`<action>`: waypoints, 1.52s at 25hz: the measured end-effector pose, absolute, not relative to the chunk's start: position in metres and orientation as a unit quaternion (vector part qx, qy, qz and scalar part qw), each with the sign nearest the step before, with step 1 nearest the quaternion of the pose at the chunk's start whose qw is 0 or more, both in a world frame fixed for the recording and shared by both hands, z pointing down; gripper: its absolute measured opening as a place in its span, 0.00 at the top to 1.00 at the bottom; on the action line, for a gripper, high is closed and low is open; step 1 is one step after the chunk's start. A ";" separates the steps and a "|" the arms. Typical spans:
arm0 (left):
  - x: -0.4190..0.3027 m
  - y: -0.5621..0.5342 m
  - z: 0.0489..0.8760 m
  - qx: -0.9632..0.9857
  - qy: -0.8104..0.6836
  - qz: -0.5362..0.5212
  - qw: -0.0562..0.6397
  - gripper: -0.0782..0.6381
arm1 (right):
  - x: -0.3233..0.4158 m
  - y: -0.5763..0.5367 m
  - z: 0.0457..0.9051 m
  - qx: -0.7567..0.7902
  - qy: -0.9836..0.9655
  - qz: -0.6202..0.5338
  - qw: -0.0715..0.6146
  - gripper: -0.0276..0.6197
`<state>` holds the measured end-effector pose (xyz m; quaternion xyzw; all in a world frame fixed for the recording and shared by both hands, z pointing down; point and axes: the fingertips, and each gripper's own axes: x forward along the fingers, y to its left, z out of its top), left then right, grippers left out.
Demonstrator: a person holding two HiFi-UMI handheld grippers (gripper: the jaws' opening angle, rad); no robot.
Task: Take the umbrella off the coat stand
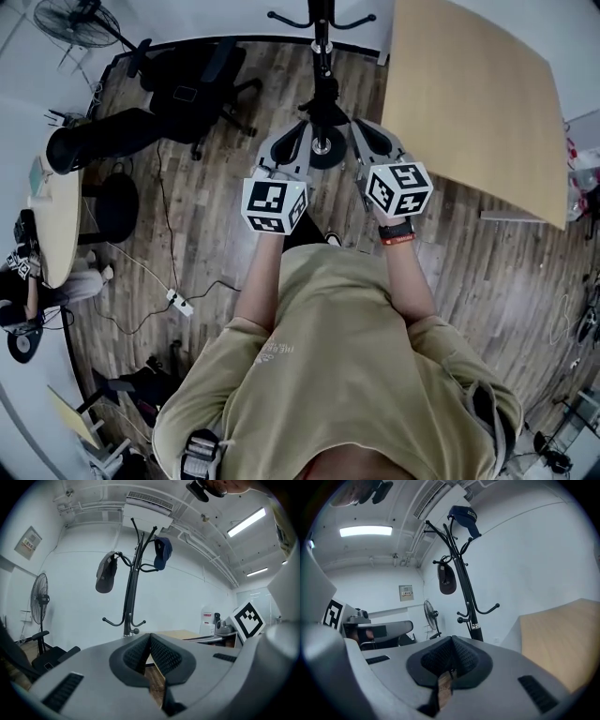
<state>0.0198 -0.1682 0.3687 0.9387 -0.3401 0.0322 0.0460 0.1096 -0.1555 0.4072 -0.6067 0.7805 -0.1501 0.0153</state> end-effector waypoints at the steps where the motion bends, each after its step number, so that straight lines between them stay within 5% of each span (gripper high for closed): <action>1: 0.020 -0.173 0.375 0.940 -0.337 0.036 0.048 0.86 | 0.109 -0.160 0.416 -0.604 0.782 -0.155 0.013 0.93; 26: 0.060 -0.248 0.447 0.956 -0.266 0.076 0.098 0.86 | 0.140 -0.256 0.519 -0.551 0.807 -0.203 -0.062 0.93; 38: 0.057 -0.264 0.467 0.959 -0.246 0.082 0.115 0.86 | 0.138 -0.297 0.563 -0.484 0.840 -0.236 -0.073 0.82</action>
